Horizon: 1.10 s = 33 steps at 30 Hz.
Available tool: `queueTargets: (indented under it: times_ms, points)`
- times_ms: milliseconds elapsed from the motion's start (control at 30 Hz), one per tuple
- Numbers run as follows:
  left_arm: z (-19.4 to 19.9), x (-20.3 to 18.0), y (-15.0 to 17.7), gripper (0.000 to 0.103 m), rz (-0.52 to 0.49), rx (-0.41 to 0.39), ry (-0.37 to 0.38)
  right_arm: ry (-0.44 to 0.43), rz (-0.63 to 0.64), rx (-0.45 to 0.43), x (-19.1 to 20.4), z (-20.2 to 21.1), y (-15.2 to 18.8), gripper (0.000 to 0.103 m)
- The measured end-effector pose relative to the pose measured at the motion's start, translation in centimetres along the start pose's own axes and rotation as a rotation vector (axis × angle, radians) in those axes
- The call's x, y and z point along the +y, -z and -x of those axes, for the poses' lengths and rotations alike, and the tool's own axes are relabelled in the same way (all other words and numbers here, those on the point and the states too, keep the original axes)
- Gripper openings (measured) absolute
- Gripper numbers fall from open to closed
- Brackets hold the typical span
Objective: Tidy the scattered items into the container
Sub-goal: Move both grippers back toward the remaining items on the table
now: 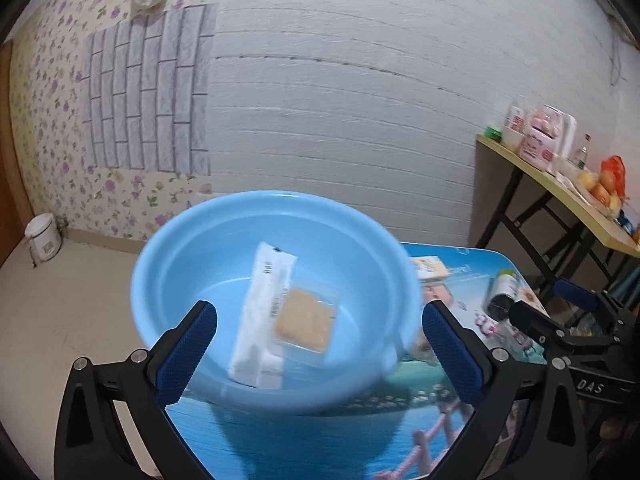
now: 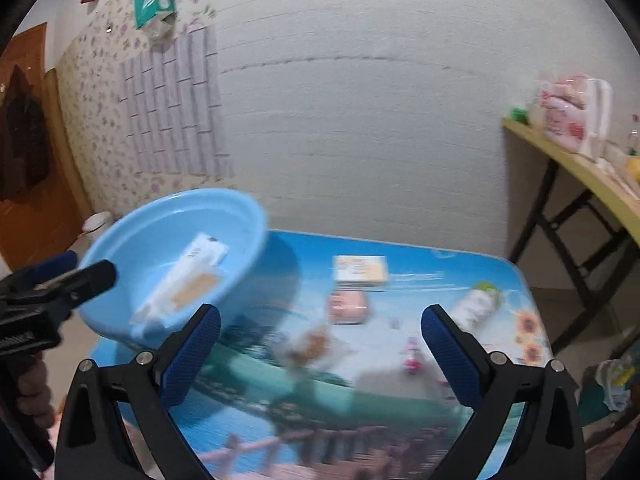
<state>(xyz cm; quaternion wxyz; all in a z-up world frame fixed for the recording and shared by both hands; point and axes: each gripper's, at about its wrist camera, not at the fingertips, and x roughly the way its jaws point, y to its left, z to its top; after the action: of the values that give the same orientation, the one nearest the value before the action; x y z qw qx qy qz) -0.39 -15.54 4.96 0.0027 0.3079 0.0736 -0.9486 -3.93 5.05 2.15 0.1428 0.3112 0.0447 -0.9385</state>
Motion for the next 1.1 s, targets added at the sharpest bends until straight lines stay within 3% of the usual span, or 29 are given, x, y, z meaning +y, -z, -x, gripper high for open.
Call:
queueTargets:
  times_ms: [67,167,367,533,667,800,1100]
  points:
    - [0.2,-1.4,0.3,0.103,-0.036,-0.015,0.012,0.037,0.005,-0.013,-1.8,0.7,0.9,0.101]
    - [0.2,-3.6,0.6,0.103,-0.079,-0.012,0.025,0.050,-0.066,0.037,-5.4,1.1,2.6,0.101]
    - [-0.8,-6.3,1.6,0.103,-0.039,0.037,0.112,0.057,-0.101,0.067,-8.0,2.0,4.2,0.101]
    - [-1.7,-8.5,2.5,0.103,-0.018,0.085,0.139,0.046,-0.090,0.097,-9.9,3.7,5.1,0.101]
    - [-1.6,-9.9,3.4,0.103,-0.059,0.096,0.146,0.077,-0.136,0.121,-11.5,3.9,6.2,0.101]
    - [-1.5,-10.7,3.7,0.103,-0.094,0.120,0.134,0.048,-0.216,0.126,-12.7,4.0,6.9,0.101]
    - [-2.3,-11.1,4.2,0.103,-0.082,0.198,0.106,0.073,-0.195,0.115,-12.5,4.1,6.6,0.101]
